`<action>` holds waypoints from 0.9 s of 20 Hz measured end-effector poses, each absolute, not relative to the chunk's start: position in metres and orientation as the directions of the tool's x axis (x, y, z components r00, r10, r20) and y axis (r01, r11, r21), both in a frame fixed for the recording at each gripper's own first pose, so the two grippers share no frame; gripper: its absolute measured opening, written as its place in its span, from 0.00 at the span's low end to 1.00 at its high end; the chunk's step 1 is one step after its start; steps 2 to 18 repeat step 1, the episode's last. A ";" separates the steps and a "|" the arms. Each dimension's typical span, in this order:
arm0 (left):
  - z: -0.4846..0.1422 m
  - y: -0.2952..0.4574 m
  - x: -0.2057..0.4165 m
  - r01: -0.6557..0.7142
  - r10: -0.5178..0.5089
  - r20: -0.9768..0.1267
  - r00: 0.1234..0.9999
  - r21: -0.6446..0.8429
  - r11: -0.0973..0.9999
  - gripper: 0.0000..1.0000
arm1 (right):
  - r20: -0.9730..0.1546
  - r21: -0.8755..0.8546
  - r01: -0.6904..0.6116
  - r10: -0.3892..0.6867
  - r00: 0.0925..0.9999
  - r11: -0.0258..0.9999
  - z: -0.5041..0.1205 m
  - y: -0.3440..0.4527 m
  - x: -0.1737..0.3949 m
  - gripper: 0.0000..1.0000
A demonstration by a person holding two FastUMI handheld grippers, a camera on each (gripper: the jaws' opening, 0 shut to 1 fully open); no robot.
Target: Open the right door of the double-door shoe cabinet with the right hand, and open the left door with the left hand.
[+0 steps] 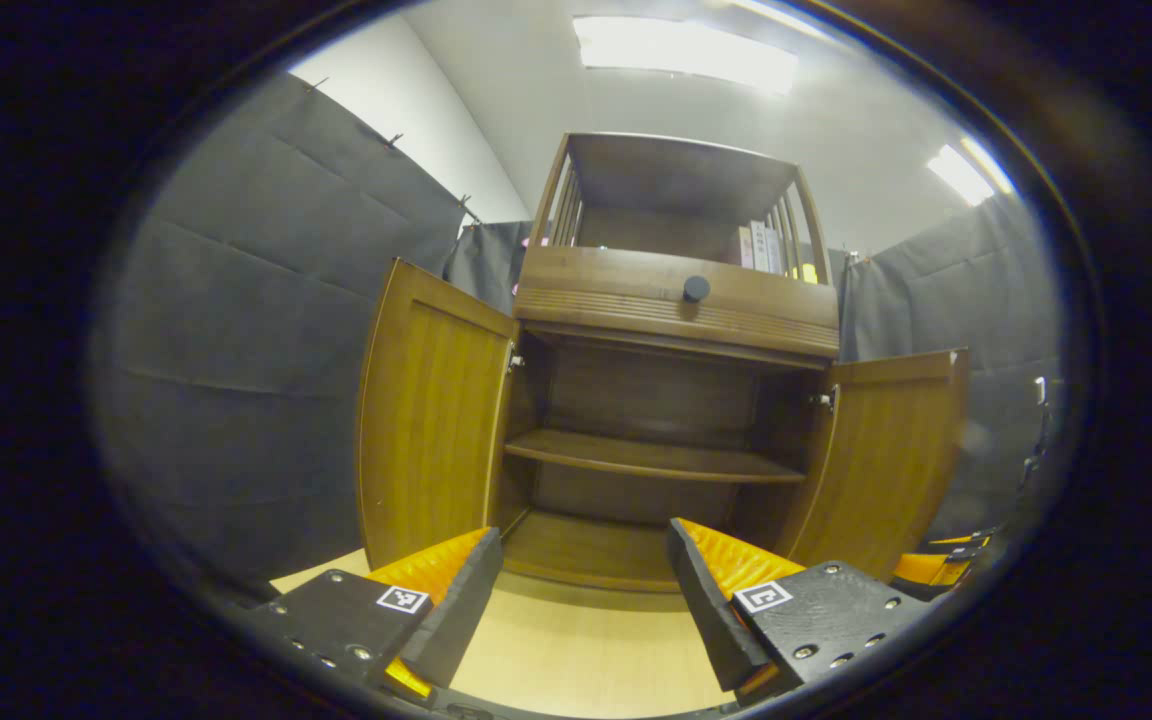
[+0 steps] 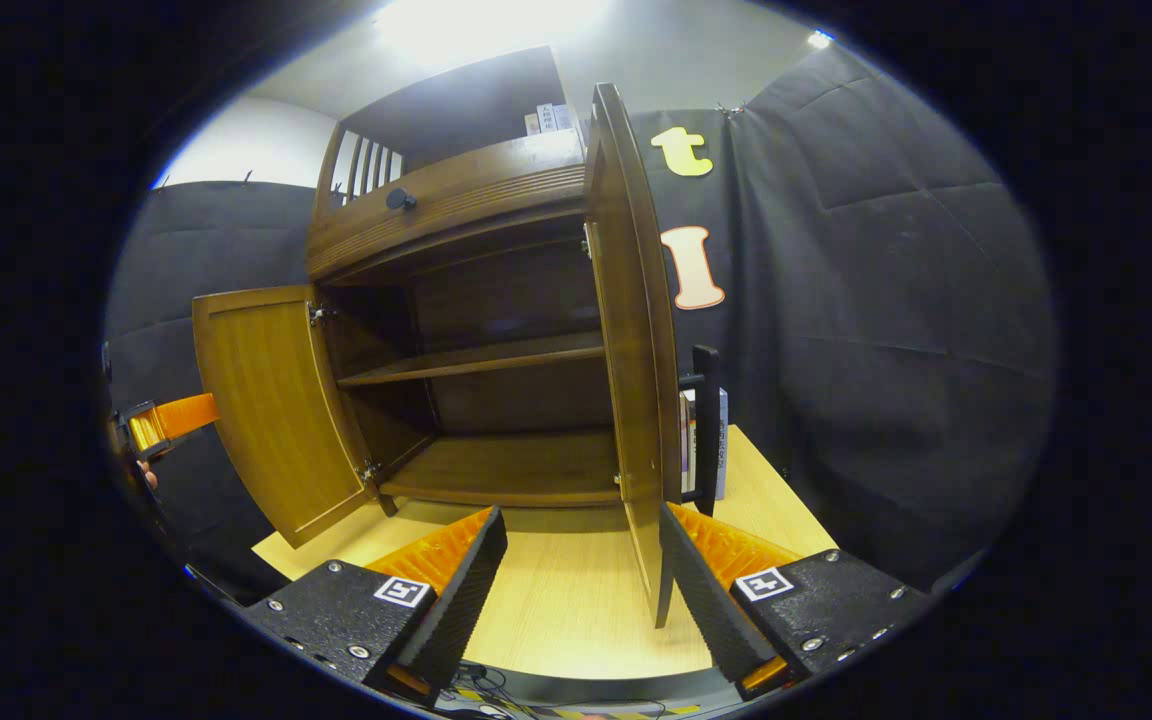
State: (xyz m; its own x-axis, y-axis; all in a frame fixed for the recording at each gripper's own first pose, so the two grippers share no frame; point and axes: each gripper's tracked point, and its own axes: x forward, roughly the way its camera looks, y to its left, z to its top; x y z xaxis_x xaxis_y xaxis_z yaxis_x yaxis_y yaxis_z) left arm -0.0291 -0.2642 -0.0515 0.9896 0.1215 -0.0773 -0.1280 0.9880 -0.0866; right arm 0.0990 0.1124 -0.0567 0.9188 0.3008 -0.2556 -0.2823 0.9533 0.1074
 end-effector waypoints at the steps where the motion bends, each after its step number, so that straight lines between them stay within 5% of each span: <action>1: -0.056 -0.267 -0.029 -0.129 0.122 -0.088 0.989 -0.080 0.988 0.94 | -0.261 0.116 -0.284 0.305 0.916 0.952 -0.057 0.114 0.098 0.90; 18: -0.056 -0.267 -0.029 -0.129 0.122 -0.088 0.989 -0.080 0.988 0.94 | -0.261 0.116 -0.284 0.305 0.916 0.952 -0.057 0.114 0.098 0.90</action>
